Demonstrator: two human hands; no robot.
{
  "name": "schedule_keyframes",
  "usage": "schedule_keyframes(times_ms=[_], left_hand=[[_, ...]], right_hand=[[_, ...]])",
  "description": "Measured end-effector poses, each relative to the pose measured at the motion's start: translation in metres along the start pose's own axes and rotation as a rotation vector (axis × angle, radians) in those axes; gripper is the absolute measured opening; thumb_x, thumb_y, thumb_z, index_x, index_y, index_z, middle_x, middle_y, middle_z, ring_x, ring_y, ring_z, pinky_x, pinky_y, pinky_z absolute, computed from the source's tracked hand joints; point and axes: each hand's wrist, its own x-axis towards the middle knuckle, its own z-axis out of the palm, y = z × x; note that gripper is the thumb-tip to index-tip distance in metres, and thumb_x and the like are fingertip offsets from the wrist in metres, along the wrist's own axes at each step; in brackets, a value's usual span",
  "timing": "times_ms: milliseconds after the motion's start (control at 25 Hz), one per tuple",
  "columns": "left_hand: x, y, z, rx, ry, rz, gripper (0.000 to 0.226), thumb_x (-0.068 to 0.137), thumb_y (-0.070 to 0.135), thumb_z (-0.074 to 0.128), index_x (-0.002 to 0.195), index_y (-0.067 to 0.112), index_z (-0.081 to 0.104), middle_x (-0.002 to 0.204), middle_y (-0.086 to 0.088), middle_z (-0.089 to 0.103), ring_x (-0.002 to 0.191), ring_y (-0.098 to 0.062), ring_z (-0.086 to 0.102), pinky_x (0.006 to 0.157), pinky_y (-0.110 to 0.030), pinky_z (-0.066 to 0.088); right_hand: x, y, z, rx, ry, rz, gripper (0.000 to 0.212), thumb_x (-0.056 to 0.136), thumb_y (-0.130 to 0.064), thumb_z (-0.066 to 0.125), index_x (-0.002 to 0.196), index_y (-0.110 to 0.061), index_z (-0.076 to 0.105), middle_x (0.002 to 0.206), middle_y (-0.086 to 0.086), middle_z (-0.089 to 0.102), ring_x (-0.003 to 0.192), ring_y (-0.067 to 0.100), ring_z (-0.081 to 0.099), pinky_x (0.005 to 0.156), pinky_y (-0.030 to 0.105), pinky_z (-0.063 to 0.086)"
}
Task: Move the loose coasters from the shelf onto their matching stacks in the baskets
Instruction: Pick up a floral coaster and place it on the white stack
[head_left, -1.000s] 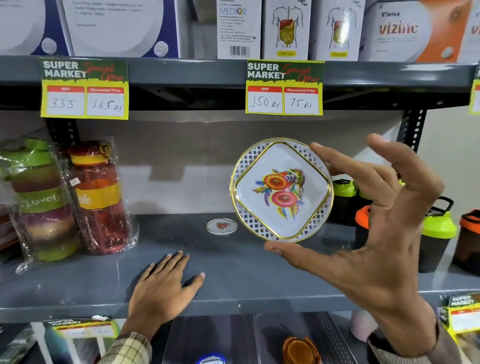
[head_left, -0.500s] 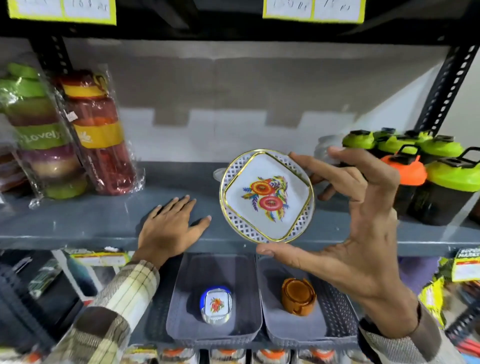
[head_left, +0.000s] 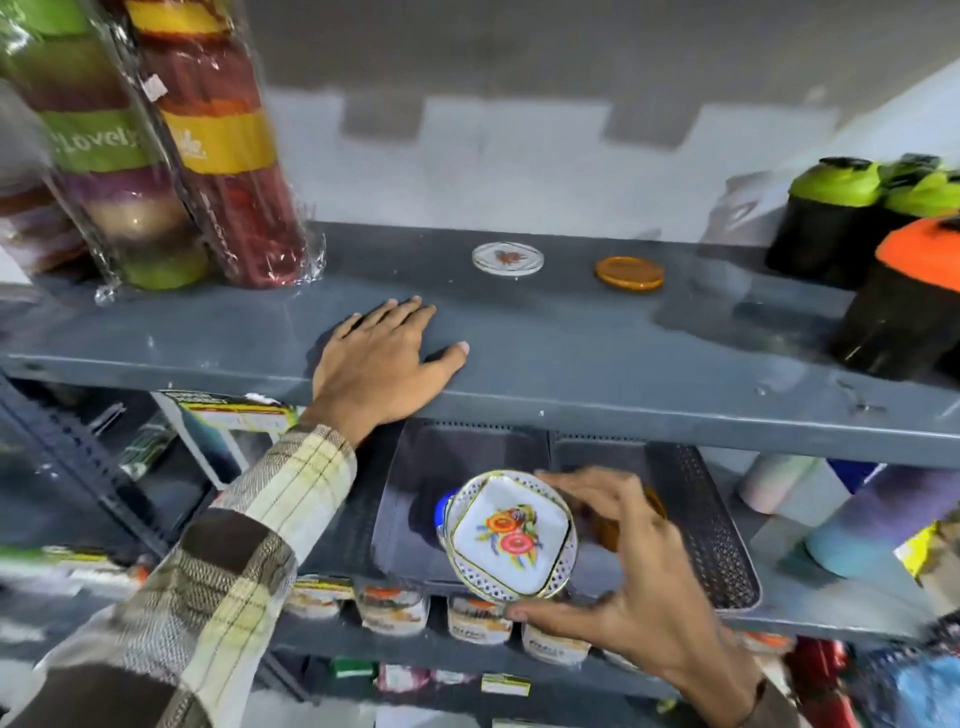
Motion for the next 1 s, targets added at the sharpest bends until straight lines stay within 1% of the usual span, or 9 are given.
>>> schedule_keyframes(times_ms=[120,280,360,480,560,680,840,920,1000], left_hand=[[0.001,-0.002,0.001,-0.001,0.017,0.0,0.081,0.082,0.075,0.025,0.149,0.029,0.034,0.161,0.012,0.027,0.148,-0.01,0.021,0.121,-0.04,0.016],[-0.001,0.0,-0.002,-0.008,0.027,-0.007,0.076,0.085,0.072,0.03,0.148,0.03,0.035,0.16,0.013,0.028,0.147,-0.009,0.022,0.12,-0.038,0.016],[-0.002,0.001,-0.003,-0.009,0.034,-0.007,0.074,0.086,0.071,0.032,0.148,0.031,0.036,0.16,0.013,0.028,0.147,-0.009,0.022,0.119,-0.038,0.016],[-0.001,0.001,-0.004,-0.009,0.04,-0.012,0.073,0.086,0.071,0.033,0.148,0.032,0.036,0.159,0.014,0.028,0.147,-0.009,0.023,0.118,-0.038,0.017],[-0.001,0.0,-0.003,-0.015,0.048,-0.014,0.072,0.086,0.07,0.034,0.147,0.032,0.037,0.159,0.015,0.029,0.146,-0.008,0.024,0.118,-0.038,0.017],[-0.002,0.0,-0.003,-0.022,0.057,-0.011,0.071,0.086,0.07,0.035,0.146,0.032,0.038,0.159,0.015,0.03,0.146,-0.008,0.024,0.118,-0.038,0.018],[-0.002,0.0,-0.003,-0.027,0.065,-0.018,0.071,0.086,0.069,0.035,0.146,0.033,0.039,0.158,0.015,0.031,0.146,-0.007,0.025,0.118,-0.037,0.018],[-0.001,0.0,-0.003,-0.026,0.064,-0.019,0.071,0.086,0.069,0.035,0.146,0.033,0.038,0.158,0.015,0.031,0.146,-0.007,0.024,0.118,-0.038,0.018],[-0.002,0.0,-0.003,-0.026,0.067,-0.017,0.071,0.085,0.069,0.034,0.146,0.033,0.038,0.158,0.015,0.031,0.146,-0.007,0.024,0.118,-0.038,0.018]], right_hand=[[-0.003,0.041,0.03,-0.068,-0.097,0.155,0.087,0.057,-0.078,0.084,0.127,-0.04,0.047,0.123,-0.015,0.061,0.116,0.006,0.06,0.091,0.035,0.054],[0.001,0.089,0.07,-0.139,-0.178,0.279,0.079,0.06,-0.081,0.077,0.122,-0.039,0.051,0.111,-0.015,0.063,0.108,0.01,0.058,0.089,0.034,0.053],[0.003,0.113,0.09,-0.175,-0.232,0.33,0.075,0.063,-0.084,0.071,0.119,-0.036,0.057,0.113,-0.011,0.068,0.108,0.014,0.057,0.089,0.035,0.053],[0.01,0.147,0.117,-0.195,-0.303,0.42,0.089,0.058,-0.099,0.046,0.112,-0.032,0.067,0.118,-0.009,0.071,0.108,0.016,0.057,0.092,0.032,0.052],[0.014,0.165,0.132,-0.213,-0.359,0.456,0.095,0.053,-0.099,0.041,0.11,-0.029,0.07,0.121,-0.007,0.071,0.11,0.019,0.057,0.094,0.028,0.05],[0.016,0.182,0.15,-0.232,-0.409,0.443,0.087,0.055,-0.094,0.056,0.106,-0.026,0.072,0.121,-0.003,0.072,0.109,0.024,0.058,0.098,0.032,0.05],[0.016,0.194,0.164,-0.245,-0.445,0.432,0.061,0.068,-0.067,0.077,0.114,-0.028,0.066,0.137,0.002,0.058,0.121,0.027,0.055,0.108,0.036,0.046],[0.021,0.196,0.168,-0.254,-0.464,0.435,0.062,0.072,-0.056,0.083,0.122,-0.025,0.063,0.147,0.006,0.044,0.13,0.029,0.049,0.112,0.039,0.044],[0.026,0.197,0.168,-0.276,-0.503,0.429,0.072,0.072,-0.049,0.087,0.132,-0.024,0.058,0.151,0.008,0.036,0.135,0.031,0.046,0.115,0.04,0.042]])
